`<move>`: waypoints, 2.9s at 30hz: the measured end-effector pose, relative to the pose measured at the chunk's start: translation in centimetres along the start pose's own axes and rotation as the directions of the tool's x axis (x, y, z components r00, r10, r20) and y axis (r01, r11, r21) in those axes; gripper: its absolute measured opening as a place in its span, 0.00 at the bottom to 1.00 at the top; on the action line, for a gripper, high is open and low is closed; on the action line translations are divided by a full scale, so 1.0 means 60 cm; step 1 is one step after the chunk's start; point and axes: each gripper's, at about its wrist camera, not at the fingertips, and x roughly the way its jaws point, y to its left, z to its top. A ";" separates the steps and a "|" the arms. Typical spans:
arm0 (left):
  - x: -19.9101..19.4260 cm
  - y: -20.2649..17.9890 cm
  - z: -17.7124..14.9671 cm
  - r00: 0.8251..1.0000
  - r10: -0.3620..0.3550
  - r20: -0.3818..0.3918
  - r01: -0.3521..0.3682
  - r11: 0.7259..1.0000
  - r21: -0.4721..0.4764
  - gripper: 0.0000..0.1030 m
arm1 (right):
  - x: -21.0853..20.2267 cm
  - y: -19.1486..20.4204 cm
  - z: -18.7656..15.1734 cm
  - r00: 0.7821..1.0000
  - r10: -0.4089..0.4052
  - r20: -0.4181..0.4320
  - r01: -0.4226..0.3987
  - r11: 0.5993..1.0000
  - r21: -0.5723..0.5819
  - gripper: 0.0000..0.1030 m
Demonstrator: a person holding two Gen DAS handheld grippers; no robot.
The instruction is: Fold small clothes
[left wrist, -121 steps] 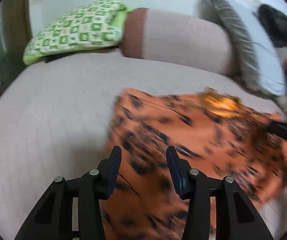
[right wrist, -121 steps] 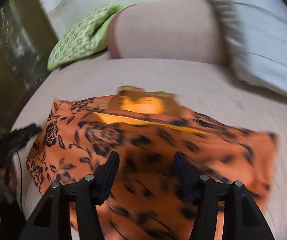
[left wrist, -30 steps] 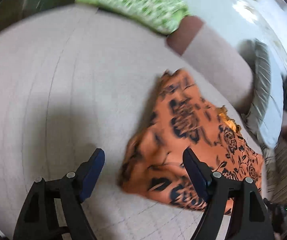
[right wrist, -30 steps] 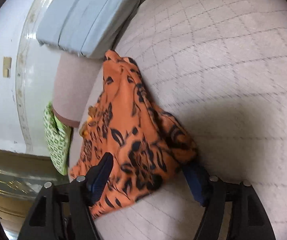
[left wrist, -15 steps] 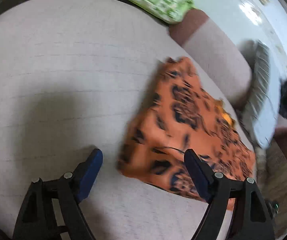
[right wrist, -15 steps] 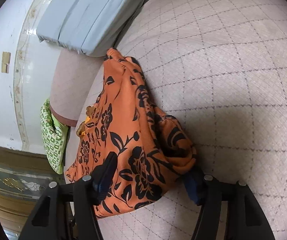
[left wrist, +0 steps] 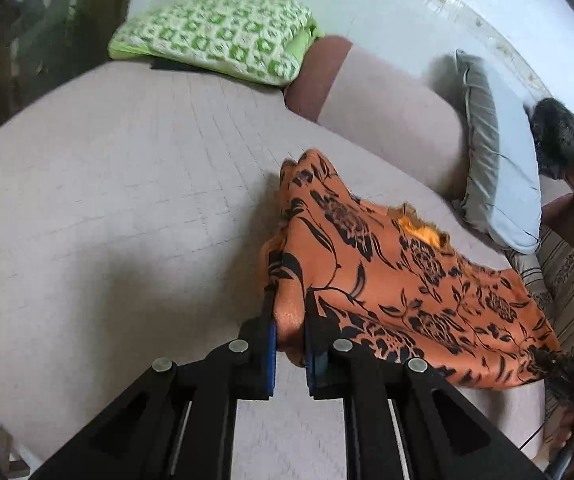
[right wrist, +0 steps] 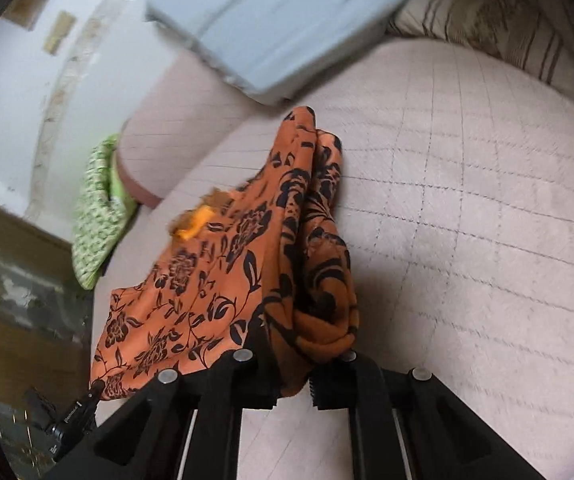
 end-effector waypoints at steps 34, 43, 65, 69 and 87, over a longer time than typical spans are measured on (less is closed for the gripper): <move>0.200 -0.165 -0.028 0.989 0.132 -0.070 -0.098 0.929 0.358 0.60 | 0.179 -0.087 0.134 0.995 -0.030 -0.095 0.024 0.998 -0.060 0.29; 0.111 -0.074 0.045 0.999 0.027 0.032 -0.031 0.992 0.124 0.60 | 0.041 0.069 0.032 0.994 0.003 0.112 0.038 0.931 -0.363 0.62; 0.291 -0.010 0.180 0.981 0.058 -0.184 -0.015 0.973 0.229 0.11 | 0.142 -0.005 -0.020 0.996 -0.062 -0.058 0.041 0.951 -0.308 0.66; 0.247 -0.015 0.190 0.987 0.114 -0.117 -0.086 0.970 0.227 0.16 | 0.116 0.020 0.001 0.999 0.000 -0.044 -0.013 0.955 -0.297 0.66; 0.104 -0.109 0.076 0.993 0.121 -0.007 -0.114 0.946 0.302 0.56 | 0.058 0.043 -0.030 0.999 0.039 0.032 -0.031 0.972 -0.232 0.71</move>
